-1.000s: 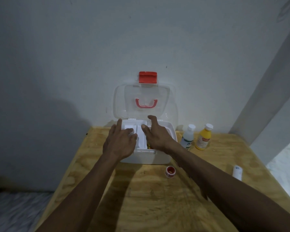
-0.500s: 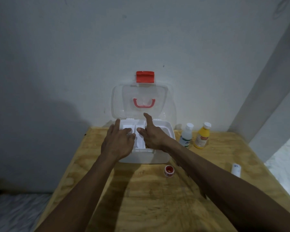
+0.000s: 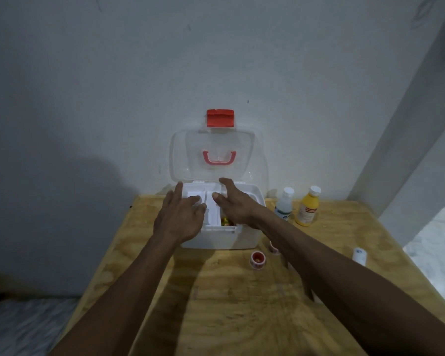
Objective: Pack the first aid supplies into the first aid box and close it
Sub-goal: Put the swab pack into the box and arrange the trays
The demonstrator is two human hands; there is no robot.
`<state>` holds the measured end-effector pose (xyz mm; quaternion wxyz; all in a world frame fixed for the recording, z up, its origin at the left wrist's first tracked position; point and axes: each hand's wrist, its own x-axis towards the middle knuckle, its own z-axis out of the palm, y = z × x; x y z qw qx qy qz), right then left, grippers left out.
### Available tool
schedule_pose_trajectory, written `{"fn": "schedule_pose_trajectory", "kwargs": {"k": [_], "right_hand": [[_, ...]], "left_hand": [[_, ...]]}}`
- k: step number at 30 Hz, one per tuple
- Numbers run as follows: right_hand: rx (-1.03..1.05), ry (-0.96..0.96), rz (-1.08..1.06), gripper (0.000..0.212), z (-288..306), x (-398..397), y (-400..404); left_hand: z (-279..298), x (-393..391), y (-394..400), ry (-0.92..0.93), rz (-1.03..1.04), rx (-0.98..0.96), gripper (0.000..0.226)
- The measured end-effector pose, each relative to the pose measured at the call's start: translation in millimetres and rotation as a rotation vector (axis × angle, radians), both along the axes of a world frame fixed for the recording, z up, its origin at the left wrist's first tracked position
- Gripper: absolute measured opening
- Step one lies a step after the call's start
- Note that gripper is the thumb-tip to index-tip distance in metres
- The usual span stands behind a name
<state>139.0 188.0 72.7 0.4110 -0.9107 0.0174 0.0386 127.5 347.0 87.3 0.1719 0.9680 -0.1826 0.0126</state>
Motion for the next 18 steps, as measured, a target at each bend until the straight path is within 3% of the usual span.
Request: {"fn": "schedule_pose_trajectory", "kwargs": {"k": [9, 18], "right_hand": [[0.008, -0.010, -0.027, 0.054, 9.7, -5.0, -2.6], [0.050, -0.305, -0.169, 0.037, 47.0, -69.9, -45.8]], "left_hand": [[1.0, -0.3, -0.9, 0.021, -0.008, 0.019, 0.044], [-31.9, 27.4, 5.4, -0.006, 0.098, -0.026, 0.045]]}}
